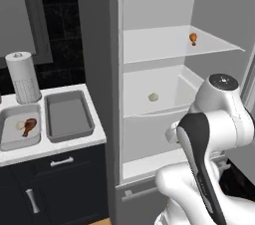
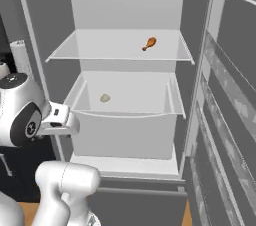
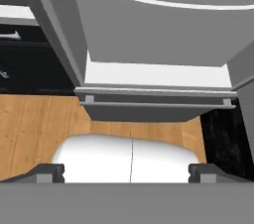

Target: Place one garlic and one chicken drumstick in each tupperware on the nearby counter, to pack two identical lunches.

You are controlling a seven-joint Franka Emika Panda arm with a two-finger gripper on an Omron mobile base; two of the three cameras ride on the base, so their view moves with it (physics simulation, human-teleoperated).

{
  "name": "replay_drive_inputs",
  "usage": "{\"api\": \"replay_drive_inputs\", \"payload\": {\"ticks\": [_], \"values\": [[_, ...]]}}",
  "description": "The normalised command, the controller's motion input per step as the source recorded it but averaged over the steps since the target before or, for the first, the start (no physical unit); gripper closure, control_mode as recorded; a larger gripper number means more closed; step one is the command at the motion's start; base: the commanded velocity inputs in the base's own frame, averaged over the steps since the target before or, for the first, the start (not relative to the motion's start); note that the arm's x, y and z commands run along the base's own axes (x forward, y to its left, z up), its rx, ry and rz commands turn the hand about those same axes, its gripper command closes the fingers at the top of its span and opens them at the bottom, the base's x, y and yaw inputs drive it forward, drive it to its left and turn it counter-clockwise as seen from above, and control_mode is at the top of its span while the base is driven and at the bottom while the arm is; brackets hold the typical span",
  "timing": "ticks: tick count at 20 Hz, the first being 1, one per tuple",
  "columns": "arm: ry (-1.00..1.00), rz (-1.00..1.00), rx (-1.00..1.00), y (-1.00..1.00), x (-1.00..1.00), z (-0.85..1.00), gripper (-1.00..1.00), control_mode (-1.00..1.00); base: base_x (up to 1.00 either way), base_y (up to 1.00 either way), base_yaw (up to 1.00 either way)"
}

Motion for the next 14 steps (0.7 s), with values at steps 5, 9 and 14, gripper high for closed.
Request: {"api": "replay_drive_inputs", "payload": {"ticks": [5,9,14], "values": [[0.0,0.0,0.0,0.0,0.0,0.0,-1.0,1.0,0.46,-0.46,0.01],[0.0,0.0,0.0,0.0,0.0,0.0,-1.0,1.0,0.31,-0.14,0.03],[-0.13,0.0,0.02,0.02,0.65,-0.24,-1.0,-1.0,0.0,0.0,0.0]]}}
